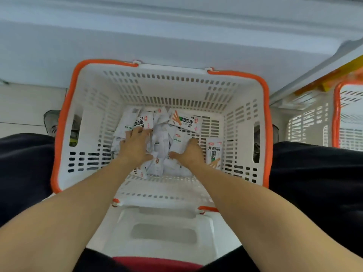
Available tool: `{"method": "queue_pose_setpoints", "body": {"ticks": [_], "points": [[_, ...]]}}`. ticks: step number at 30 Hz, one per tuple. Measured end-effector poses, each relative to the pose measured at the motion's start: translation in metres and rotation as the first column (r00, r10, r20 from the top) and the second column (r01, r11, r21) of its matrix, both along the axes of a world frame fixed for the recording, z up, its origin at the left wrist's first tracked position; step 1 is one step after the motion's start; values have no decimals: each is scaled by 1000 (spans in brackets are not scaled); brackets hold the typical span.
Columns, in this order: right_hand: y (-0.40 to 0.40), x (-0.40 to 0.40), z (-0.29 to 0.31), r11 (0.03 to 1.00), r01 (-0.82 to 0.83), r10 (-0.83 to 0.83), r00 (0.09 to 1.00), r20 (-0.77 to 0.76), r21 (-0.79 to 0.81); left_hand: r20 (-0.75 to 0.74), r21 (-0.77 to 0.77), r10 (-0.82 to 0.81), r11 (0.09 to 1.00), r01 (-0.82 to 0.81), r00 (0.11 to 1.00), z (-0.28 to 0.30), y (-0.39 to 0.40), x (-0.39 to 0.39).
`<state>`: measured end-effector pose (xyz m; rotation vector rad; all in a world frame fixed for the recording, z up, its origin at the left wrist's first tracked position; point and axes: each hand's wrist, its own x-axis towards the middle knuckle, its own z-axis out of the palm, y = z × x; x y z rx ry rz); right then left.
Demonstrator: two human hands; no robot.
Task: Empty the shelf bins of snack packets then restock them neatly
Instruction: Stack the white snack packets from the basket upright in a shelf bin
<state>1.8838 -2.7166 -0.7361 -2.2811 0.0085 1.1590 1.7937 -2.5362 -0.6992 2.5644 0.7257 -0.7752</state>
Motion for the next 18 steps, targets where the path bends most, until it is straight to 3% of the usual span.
{"method": "queue_pose_setpoints", "body": {"ticks": [3, 5, 7, 10, 13, 16, 18], "points": [[4, 5, -1, 1000, 27, -27, 999, 38, -1, 73, 0, 57, 998, -57, 996, -4, 8, -3], [7, 8, 2, 995, 92, -97, 989, 112, 46, 189, -94, 180, 982, -165, 965, -3, 12, 0], [12, 12, 10, 982, 142, -157, 980, 120, 122, 260, -267, 406, 902, -339, 876, 10, 17, 7], [25, 23, 36, 944, 175, -168, 985, -50, 281, 269, -412, 630, 759, -504, 729, 27, 32, 15], [35, 34, 68, 904, 168, -92, 975, -204, 393, 191, -579, 818, 540, -610, 543, 42, 39, 21], [43, 35, 89, 879, 112, -13, 977, -213, 463, 5, -750, 955, 200, -631, 297, 53, 27, 26], [50, 28, 98, 858, 94, 20, 976, -215, 506, -197, -802, 952, -20, -597, 233, 56, 19, 25]]}}
